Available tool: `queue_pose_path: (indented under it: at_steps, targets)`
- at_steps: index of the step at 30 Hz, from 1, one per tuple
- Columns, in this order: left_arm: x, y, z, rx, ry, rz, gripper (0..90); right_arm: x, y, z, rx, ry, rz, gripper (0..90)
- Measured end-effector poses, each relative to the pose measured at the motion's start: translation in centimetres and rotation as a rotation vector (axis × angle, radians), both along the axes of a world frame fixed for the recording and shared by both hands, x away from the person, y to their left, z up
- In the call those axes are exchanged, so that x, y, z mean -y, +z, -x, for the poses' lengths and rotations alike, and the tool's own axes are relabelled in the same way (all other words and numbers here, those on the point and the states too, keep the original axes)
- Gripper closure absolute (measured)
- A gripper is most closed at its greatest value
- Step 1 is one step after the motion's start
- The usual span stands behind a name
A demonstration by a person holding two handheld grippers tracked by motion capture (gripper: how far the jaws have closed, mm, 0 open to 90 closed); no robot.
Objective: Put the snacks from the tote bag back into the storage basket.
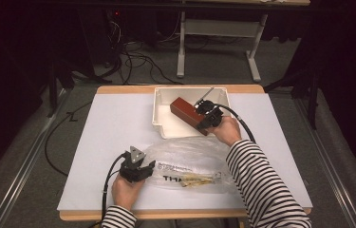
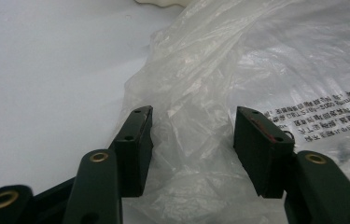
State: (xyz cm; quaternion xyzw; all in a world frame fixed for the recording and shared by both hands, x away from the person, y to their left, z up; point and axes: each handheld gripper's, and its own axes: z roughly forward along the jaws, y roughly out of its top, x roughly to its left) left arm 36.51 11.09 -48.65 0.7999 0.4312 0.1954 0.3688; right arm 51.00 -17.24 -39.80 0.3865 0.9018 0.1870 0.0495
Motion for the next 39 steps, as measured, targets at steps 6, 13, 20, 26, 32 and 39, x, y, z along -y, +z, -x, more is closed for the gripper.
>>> queue_pose_path:
  at_steps: [6, 13, 20, 26, 32, 39]
  targets:
    - [0.0, 0.0, 0.0, 0.000, 0.000, 0.000, 48.1, -0.2, -0.5, -0.4, -0.017, -0.013, 0.017, 90.0]
    - [0.0, 0.0, 0.0, 0.000, 0.000, 0.001, 48.1, 0.1, -1.2, -1.0, -0.041, -0.048, 0.049, 90.0]
    - [0.0, 0.0, 0.0, 0.000, 0.001, 0.001, 48.0, 0.9, -1.3, -1.7, -0.032, -0.075, 0.034, 90.0]
    - [0.0, 0.0, 0.0, 0.001, 0.001, 0.000, 48.1, 0.7, -1.6, -2.3, -0.043, -0.092, 0.050, 90.0]
    - [0.0, 0.0, 0.0, 0.000, 0.000, -0.003, 48.1, 0.5, -1.8, -2.7, -0.045, -0.115, 0.048, 90.0]
    - [0.0, 0.0, 0.1, 0.001, 0.004, -0.004, 48.2, 0.4, -2.2, -3.3, -0.047, -0.147, 0.058, 90.0]
